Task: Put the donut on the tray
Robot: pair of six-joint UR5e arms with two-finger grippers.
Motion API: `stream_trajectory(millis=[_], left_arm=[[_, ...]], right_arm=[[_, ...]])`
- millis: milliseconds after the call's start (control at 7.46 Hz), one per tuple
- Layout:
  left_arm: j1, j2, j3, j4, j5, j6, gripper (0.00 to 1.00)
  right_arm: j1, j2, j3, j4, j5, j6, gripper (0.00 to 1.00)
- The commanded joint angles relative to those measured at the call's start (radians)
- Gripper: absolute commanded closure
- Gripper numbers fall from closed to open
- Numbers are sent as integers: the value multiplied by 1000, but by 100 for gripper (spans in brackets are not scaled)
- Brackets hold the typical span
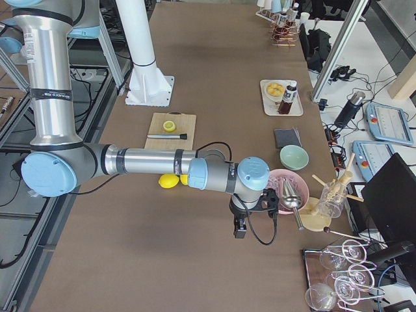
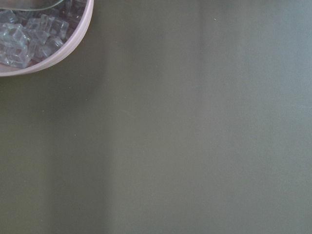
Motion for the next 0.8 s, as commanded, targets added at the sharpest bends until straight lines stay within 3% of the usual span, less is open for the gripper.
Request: stream_trajectory(millis=[0, 670], left_arm=[[6, -6, -3, 1, -1, -2, 2], [6, -7, -52, 86, -3, 0, 2]], right_arm=[[0, 4, 7, -4, 2, 2, 0], [-2, 1, -1, 0, 10, 2, 0]])
